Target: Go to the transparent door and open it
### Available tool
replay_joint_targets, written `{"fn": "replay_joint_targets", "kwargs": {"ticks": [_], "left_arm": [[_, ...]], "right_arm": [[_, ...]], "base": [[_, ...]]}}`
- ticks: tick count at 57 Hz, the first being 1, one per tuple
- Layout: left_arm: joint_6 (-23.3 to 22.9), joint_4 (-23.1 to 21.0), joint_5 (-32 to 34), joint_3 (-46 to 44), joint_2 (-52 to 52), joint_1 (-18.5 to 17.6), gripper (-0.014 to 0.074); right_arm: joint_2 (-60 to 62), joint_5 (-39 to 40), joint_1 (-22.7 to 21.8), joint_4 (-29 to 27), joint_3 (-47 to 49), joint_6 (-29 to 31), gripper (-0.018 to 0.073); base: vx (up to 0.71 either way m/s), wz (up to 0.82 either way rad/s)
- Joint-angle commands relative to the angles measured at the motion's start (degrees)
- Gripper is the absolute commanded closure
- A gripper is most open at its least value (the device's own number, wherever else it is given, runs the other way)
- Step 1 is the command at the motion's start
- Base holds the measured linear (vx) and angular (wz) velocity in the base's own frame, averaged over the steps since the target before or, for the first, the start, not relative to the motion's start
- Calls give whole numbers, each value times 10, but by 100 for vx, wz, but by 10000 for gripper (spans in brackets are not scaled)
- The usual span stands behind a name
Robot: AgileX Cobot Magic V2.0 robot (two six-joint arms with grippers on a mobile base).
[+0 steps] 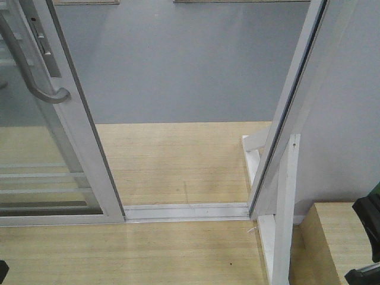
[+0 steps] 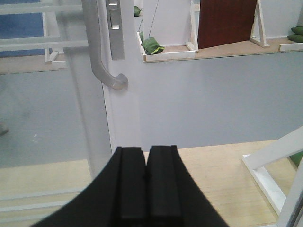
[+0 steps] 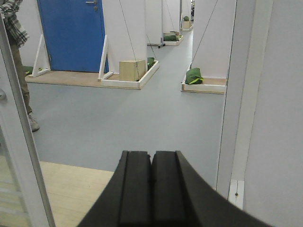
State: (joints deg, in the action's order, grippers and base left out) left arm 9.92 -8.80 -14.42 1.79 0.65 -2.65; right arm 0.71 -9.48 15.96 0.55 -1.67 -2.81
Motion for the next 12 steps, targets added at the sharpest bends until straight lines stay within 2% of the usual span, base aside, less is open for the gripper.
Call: {"fn": "replay_joint_targets", "kwargs": {"ticks": [1,12], "left_arm": [[-1,-5,43,6,8,-2,596],[-1,-5,43,6,8,-2,596]], "right_arm": [[6,51,0,3,-3,3,565],[6,53,0,3,-3,3,565]], "base": [[0,0],[0,0]]}}
